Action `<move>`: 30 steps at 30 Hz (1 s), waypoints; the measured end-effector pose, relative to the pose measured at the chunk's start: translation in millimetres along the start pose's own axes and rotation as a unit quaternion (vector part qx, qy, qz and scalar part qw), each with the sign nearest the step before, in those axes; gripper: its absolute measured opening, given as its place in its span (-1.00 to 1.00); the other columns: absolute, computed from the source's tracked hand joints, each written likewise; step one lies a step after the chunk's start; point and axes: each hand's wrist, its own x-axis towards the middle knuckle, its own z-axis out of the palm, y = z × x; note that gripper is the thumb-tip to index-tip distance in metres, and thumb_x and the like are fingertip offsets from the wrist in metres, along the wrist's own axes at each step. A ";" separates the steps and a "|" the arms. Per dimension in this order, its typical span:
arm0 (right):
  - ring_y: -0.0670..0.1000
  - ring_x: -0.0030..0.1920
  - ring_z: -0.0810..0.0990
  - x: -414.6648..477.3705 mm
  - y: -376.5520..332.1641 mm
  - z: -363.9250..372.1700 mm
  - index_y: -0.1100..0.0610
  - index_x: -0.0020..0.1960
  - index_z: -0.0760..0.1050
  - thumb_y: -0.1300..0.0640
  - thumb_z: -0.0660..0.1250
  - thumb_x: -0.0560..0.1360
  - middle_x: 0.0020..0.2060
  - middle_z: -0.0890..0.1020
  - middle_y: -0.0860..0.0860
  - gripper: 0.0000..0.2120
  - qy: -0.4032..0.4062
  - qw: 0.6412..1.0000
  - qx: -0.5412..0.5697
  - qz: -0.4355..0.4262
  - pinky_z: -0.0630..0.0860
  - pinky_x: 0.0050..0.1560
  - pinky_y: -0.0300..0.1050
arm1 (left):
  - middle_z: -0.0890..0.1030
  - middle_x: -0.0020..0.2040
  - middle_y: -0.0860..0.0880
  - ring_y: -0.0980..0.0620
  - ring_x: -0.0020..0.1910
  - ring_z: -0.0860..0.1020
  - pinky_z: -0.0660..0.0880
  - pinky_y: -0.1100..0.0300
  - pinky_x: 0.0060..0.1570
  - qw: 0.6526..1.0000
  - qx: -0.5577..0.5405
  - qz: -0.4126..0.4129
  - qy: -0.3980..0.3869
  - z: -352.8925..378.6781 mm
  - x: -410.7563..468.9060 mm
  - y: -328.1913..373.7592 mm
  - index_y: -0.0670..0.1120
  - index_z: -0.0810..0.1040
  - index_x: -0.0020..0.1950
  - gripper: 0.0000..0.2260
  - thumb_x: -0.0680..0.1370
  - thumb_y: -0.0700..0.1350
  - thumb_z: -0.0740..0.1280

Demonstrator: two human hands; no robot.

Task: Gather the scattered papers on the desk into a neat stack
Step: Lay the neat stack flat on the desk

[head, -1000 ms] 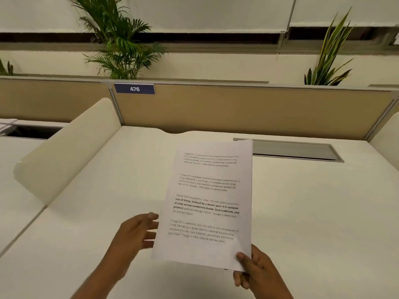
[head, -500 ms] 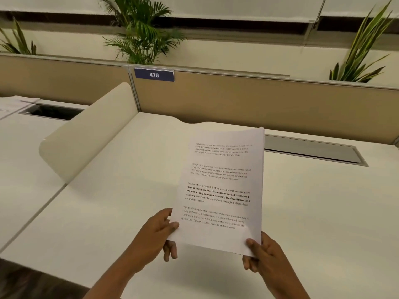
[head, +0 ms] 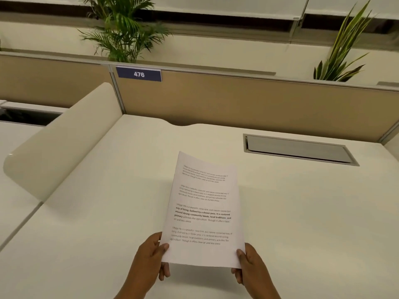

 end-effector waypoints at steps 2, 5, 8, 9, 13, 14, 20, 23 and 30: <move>-0.08 -0.60 0.36 7.9 -3.7 5.3 0.23 -0.03 0.36 0.19 0.05 0.63 -0.45 0.49 0.06 -0.83 0.008 1.000 -0.012 0.019 0.33 -0.53 -0.25 | 0.63 -0.35 -0.15 -0.08 -0.64 0.49 0.37 0.23 -0.65 1.000 0.007 0.007 -0.002 -4.0 11.3 -0.4 -0.05 0.58 0.04 -0.73 0.61 -0.37 0.17; -0.07 -0.54 0.38 26.6 -14.3 11.4 0.25 -0.04 0.30 0.15 0.04 0.63 -0.44 0.45 0.05 -0.82 0.018 0.999 -0.027 0.027 0.34 -0.47 -0.21 | 0.63 -0.33 -0.15 -0.07 -0.64 0.48 0.37 0.23 -0.65 1.000 0.007 0.016 -0.004 -8.4 36.0 5.4 -0.05 0.58 0.05 -0.72 0.61 -0.37 0.17; -0.03 -0.42 0.40 53.5 -36.2 11.2 0.25 -0.08 0.30 0.14 0.04 0.63 -0.37 0.46 0.02 -0.80 0.047 0.999 -0.009 0.018 0.37 -0.34 -0.16 | 0.68 -0.28 -0.12 -0.03 -0.61 0.49 0.40 0.23 -0.63 0.999 0.012 0.031 -0.003 -7.3 69.7 22.5 -0.02 0.56 0.06 -0.73 0.62 -0.34 0.17; -0.03 -0.40 0.40 65.6 -45.3 10.3 0.22 -0.12 0.31 0.15 0.04 0.63 -0.35 0.46 0.01 -0.79 0.062 0.998 0.011 0.014 0.37 -0.33 -0.17 | 0.70 -0.25 -0.07 -0.01 -0.61 0.49 0.40 0.23 -0.62 0.999 0.015 0.039 -0.004 -5.1 84.4 30.4 -0.01 0.56 0.05 -0.74 0.62 -0.33 0.17; -0.03 -0.41 0.37 130.7 -87.1 -0.5 0.10 -0.27 0.24 0.15 0.04 0.63 -0.37 0.42 -0.01 -0.72 0.136 0.990 0.017 -0.017 0.31 -0.35 -0.17 | 0.69 -0.15 -0.05 0.06 -0.60 0.51 0.41 0.24 -0.60 0.997 0.033 0.069 -0.007 10.6 157.3 67.5 -0.10 0.53 0.14 -0.79 0.63 -0.30 0.17; -0.02 -0.40 0.36 149.7 -96.0 -4.1 0.10 -0.27 0.23 0.15 0.04 0.63 -0.37 0.42 0.01 -0.72 0.149 0.988 0.020 -0.020 0.30 -0.35 -0.15 | 0.68 -0.11 -0.08 0.07 -0.60 0.51 0.41 0.25 -0.60 0.996 0.037 0.075 -0.009 15.5 177.0 76.2 -0.12 0.52 0.17 -0.80 0.63 -0.29 0.16; 0.06 -0.25 0.38 253.0 -125.8 -25.3 0.12 -0.24 0.25 0.14 0.03 0.62 -0.26 0.43 0.07 -0.74 0.190 0.981 0.033 -0.006 0.31 -0.23 -0.09 | 0.61 -0.22 -0.10 0.14 -0.65 0.49 0.39 0.31 -0.62 0.994 0.066 0.081 -0.025 44.6 279.2 109.6 -0.21 0.50 0.19 -0.79 0.63 -0.30 0.15; 0.04 -0.25 0.40 288.6 -127.2 -31.2 0.09 -0.26 0.25 0.14 0.03 0.62 -0.25 0.44 0.05 -0.73 0.202 0.979 0.019 0.007 0.32 -0.22 -0.10 | 0.66 -0.06 -0.20 0.11 -0.61 0.51 0.41 0.30 -0.59 0.992 0.100 0.067 -0.034 57.2 317.2 115.2 -0.20 0.49 0.21 -0.79 0.63 -0.28 0.15; 0.04 -0.14 0.46 340.6 -110.1 -33.5 0.16 -0.07 0.34 0.15 0.03 0.61 -0.11 0.49 0.05 -0.84 0.211 0.976 -0.009 0.047 0.37 -0.12 -0.11 | 0.58 0.22 -0.20 0.00 -0.50 0.53 0.45 0.29 -0.57 0.989 0.136 0.045 -0.031 82.0 366.4 104.2 -0.14 0.37 0.42 -0.67 0.64 -0.26 0.16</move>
